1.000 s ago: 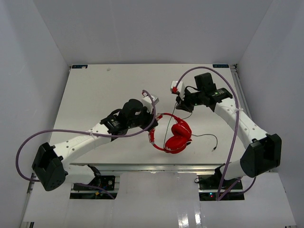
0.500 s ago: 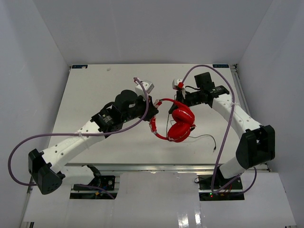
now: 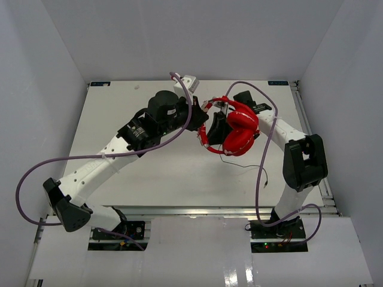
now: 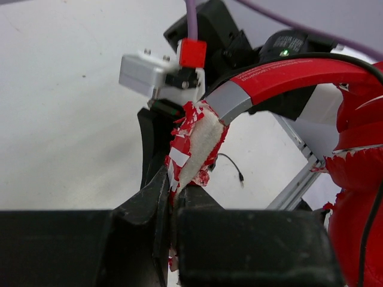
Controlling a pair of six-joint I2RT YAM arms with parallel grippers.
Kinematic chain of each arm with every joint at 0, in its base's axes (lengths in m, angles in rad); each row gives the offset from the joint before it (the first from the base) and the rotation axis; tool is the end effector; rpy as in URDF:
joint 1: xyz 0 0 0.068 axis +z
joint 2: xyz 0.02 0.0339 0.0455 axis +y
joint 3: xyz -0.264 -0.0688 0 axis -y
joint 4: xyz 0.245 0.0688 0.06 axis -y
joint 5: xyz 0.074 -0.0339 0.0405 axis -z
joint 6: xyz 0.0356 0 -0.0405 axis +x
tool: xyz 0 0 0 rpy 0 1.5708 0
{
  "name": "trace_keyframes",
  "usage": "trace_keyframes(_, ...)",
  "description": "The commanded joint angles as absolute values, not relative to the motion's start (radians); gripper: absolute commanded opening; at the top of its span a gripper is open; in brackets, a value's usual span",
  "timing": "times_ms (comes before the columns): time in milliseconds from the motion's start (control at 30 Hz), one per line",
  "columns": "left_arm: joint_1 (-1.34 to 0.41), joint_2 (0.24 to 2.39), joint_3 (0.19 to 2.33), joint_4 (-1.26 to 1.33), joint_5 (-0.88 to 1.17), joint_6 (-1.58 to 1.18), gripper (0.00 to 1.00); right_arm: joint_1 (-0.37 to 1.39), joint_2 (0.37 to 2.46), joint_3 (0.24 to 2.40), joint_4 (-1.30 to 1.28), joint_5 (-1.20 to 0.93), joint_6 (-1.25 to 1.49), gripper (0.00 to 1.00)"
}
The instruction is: Wrap the headphones
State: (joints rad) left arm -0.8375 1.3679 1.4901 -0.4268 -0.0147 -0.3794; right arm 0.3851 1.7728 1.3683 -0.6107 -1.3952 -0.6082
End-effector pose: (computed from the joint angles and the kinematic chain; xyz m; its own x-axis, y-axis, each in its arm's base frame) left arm 0.2060 -0.2279 0.4286 -0.4581 -0.0447 -0.8878 0.6070 0.7139 -0.3492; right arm 0.3243 0.1693 0.2627 -0.3337 -0.2430 -0.9108 -0.8987 -0.2096 0.3851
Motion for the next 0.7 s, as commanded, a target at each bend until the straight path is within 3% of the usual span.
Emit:
trace_keyframes(0,-0.842,1.358,1.617,-0.414,-0.111,-0.411,0.00,0.422,1.763,1.334,-0.603,-1.444,-0.609,0.43)
trace_keyframes(467,-0.743,1.258,1.570,-0.442,-0.187,-0.470,0.00,0.428,1.681,1.219,-0.569,-1.287,-0.607,0.63)
trace_keyframes(667,-0.681,1.214,1.582,-0.447,-0.177,-0.494,0.00,0.428,1.654,1.170,-0.541,-1.281,-0.593,0.64)
